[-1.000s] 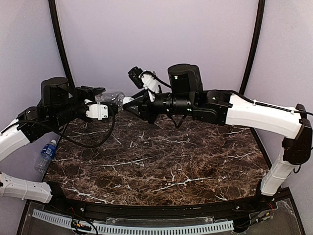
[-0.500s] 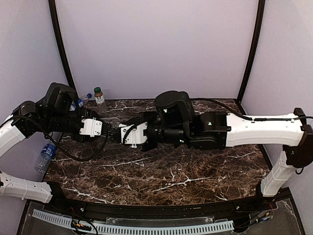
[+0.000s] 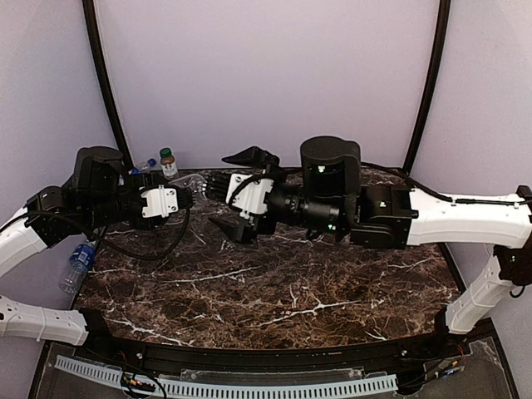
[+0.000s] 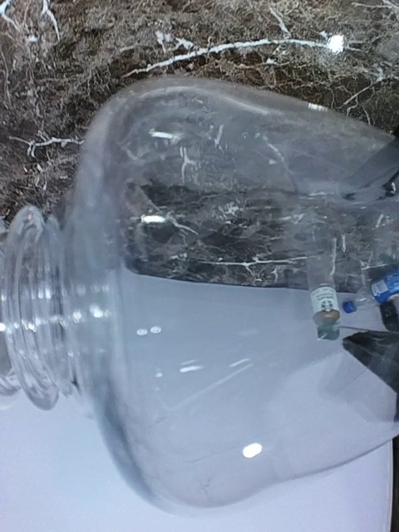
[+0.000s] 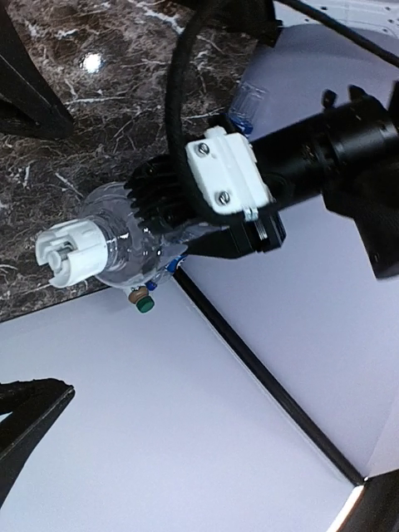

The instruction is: Unscrew the bottle caps

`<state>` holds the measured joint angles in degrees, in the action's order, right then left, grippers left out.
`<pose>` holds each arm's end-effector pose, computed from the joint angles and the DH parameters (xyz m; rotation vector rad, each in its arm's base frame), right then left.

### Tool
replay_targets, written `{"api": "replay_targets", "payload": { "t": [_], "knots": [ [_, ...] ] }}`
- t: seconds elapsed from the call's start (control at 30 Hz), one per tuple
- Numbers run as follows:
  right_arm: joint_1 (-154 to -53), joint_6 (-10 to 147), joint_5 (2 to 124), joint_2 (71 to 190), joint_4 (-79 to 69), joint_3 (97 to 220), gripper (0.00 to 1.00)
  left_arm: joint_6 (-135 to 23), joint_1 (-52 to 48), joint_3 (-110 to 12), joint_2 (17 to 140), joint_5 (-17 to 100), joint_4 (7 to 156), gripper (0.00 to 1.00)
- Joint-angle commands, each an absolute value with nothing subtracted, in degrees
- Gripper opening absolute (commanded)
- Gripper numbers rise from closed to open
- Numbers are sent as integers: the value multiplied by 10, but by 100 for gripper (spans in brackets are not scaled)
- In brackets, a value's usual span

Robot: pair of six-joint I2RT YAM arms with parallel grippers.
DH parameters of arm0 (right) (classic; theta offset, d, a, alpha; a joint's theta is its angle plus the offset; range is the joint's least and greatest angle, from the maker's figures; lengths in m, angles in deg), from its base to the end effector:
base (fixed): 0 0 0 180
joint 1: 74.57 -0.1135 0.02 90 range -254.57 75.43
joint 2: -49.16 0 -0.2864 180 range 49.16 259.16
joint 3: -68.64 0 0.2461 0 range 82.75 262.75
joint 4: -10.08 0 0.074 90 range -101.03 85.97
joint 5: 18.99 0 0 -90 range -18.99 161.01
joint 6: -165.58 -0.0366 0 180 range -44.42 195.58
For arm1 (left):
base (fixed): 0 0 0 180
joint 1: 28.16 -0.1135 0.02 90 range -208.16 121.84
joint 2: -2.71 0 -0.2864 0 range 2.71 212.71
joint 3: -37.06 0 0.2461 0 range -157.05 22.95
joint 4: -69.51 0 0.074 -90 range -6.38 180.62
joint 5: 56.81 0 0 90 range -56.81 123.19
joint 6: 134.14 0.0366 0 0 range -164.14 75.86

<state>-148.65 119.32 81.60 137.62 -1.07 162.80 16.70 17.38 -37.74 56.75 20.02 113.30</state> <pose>0.1070 0.3508 0.4138 -1.3528 0.9795 0.2471 0.1340 -0.1247 0.3897 1.4928 1.3058 0.4004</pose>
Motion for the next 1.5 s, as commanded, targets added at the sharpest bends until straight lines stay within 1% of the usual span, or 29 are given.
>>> {"api": "replay_targets", "payload": {
  "t": [0.0,0.1,0.17,0.27,0.37,0.4,0.53,0.63,0.77,0.83,0.97,1.03,1.17,1.27,1.3,1.43,1.47],
  "knots": [
    [-1446,993,746,1322,-34,1614,99,162,175,-345,555,124,1008,38],
    [-1416,888,649,1320,-49,1621,99,164,175,-338,549,111,999,38],
    [-1392,788,619,1339,-58,1650,99,174,175,-329,542,100,990,38],
    [-1354,573,586,1383,-90,1717,93,217,175,-309,529,77,953,38],
    [-1343,460,582,1423,-114,1751,87,279,175,-283,525,52,880,38],
    [-1343,436,580,1433,-117,1761,87,291,175,-277,524,49,851,38],
    [-1345,406,573,1474,-140,1813,89,341,175,-246,527,37,790,38],
    [-1346,401,566,1492,-158,1838,84,350,175,-240,524,39,783,39],
    [-1349,378,560,1511,-158,1842,78,362,175,-233,523,46,770,39],
    [-1351,373,557,1519,-155,1845,71,362,175,-232,523,51,765,39],
    [-1352,379,558,1525,-136,1849,50,363,176,-219,516,56,760,39],
    [-1352,384,559,1531,-138,1857,41,365,176,-209,511,56,758,39],
    [-1351,385,546,1547,-140,1870,38,366,176,-205,505,59,763,39],
    [-1351,381,533,1556,-139,1875,24,368,176,-208,509,60,760,39],
    [-1351,380,531,1557,-140,1875,21,367,176,-212,510,58,759,39],
    [-1351,382,524,1550,-144,1868,14,369,176,-218,512,51,758,39],
    [-1351,382,524,1548,-145,1865,15,370,176,-217,512,50,757,39]
  ]
}}
